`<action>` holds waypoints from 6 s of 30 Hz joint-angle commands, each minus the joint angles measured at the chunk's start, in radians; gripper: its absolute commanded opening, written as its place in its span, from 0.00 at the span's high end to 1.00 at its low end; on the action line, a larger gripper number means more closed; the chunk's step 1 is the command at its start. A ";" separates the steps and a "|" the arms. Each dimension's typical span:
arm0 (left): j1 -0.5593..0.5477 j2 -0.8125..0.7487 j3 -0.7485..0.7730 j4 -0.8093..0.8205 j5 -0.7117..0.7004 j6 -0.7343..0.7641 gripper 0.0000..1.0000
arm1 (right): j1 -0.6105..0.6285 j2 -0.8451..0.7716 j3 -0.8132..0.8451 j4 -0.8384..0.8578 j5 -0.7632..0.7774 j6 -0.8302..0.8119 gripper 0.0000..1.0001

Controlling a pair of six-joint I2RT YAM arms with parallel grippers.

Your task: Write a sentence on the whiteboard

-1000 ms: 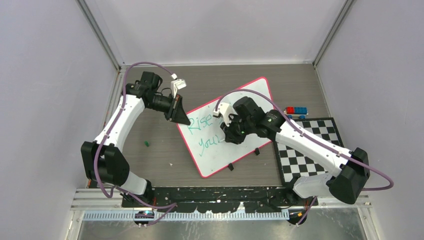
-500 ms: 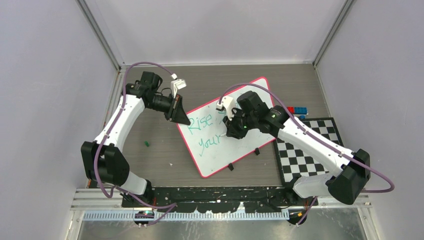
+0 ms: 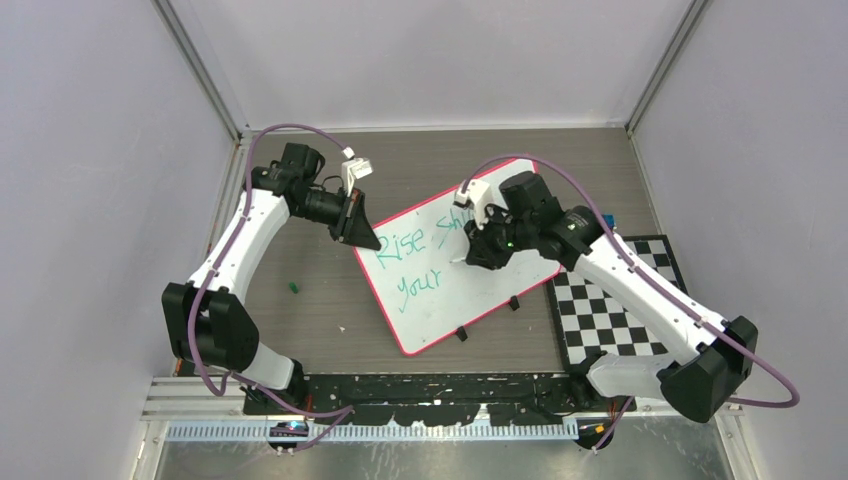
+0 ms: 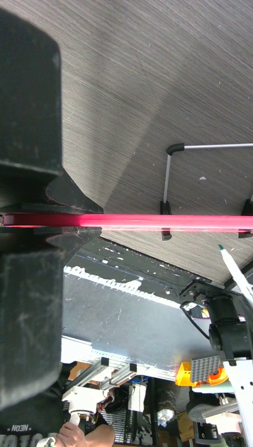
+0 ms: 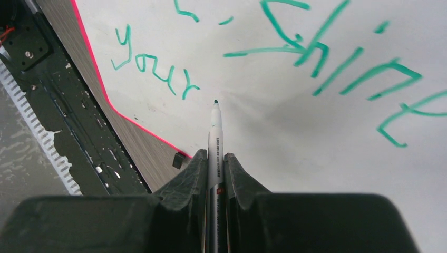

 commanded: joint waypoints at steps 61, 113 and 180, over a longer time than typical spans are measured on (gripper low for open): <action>-0.037 0.031 -0.011 -0.013 -0.027 0.044 1.00 | -0.040 -0.025 -0.035 0.029 0.017 0.001 1.00; -0.040 0.027 -0.010 -0.014 -0.029 0.045 1.00 | -0.070 0.003 0.020 -0.025 -0.010 -0.025 1.00; -0.043 0.040 -0.009 -0.022 -0.027 0.053 1.00 | -0.070 0.003 -0.081 -0.001 0.044 -0.044 1.00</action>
